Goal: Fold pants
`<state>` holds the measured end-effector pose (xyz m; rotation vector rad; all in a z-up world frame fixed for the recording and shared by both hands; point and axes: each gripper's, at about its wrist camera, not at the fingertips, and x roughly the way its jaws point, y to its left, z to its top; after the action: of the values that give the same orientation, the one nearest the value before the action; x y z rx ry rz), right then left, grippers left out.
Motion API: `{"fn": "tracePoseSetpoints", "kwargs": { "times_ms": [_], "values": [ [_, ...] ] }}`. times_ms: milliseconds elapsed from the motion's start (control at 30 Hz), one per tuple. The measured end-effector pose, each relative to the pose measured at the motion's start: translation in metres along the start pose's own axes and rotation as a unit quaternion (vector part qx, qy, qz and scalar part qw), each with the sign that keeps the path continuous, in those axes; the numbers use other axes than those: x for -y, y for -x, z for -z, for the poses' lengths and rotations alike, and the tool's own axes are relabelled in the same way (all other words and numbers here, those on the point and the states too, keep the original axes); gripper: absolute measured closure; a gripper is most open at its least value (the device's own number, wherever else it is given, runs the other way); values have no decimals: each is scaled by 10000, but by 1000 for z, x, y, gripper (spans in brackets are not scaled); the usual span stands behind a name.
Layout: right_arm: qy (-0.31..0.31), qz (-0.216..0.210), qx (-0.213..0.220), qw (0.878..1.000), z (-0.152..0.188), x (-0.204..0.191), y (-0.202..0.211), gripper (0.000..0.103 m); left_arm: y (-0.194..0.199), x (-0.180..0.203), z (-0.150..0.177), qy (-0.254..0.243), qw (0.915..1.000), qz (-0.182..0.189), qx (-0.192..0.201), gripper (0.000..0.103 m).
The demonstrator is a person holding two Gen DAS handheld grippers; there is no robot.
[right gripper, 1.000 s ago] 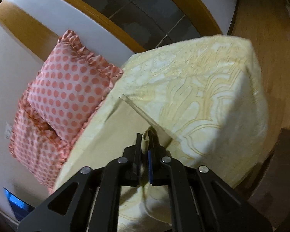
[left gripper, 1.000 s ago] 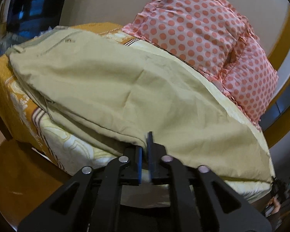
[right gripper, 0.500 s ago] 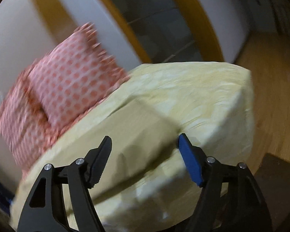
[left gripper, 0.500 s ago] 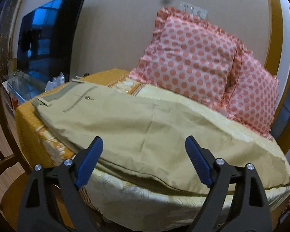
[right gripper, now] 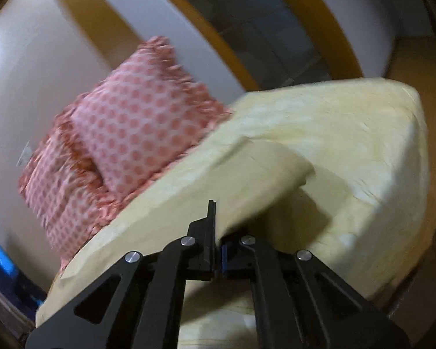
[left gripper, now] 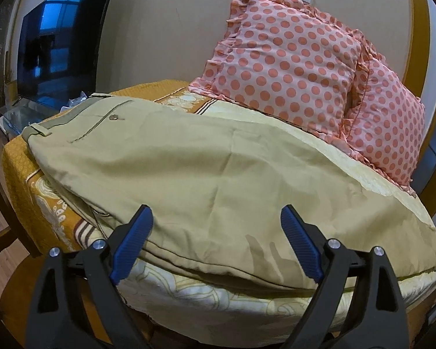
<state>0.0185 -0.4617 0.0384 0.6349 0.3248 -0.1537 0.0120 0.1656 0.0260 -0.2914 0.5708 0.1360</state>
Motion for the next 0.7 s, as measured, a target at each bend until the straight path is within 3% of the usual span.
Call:
{"fn": "tracePoseSetpoints", "kwargs": {
  "times_ms": [133,233,300,333,367,467,533,567,633,700],
  "values": [
    [658,-1092,-182,9917,-4,-83,-14,100,5,-2,0,97,9999,65,86,13],
    [1240,-2220,-593,9653,18,-175,-32,100,13,-8,-4,315,9992,137,219,13],
    [1663,-3038,-1067,9320,54,-245,-44,100,20,-12,-7,376,9986,3,364,13],
    [1833,-3239,-1270,9194,70,-267,-48,100,23,-16,-10,420,9981,-76,439,13],
    [2215,-3400,-1721,8976,101,-300,-55,100,24,-20,-11,473,9976,-154,471,13],
    [3438,-3160,-3051,8300,187,-349,-72,93,29,-37,-13,638,9962,-334,488,13],
    [3858,-3041,-3373,8030,222,-352,-68,89,32,-53,-12,719,9947,-523,514,13],
    [3926,-3079,-3329,8001,229,-350,-59,82,33,-59,-12,751,9940,-593,533,13],
    [3824,-3227,-3256,8023,224,-349,-49,39,34,-75,-13,860,9920,-734,555,13],
    [3705,-3390,-2912,8143,207,-349,-39,27,32,-89,-15,997,9899,-824,588,13]
  ]
}}
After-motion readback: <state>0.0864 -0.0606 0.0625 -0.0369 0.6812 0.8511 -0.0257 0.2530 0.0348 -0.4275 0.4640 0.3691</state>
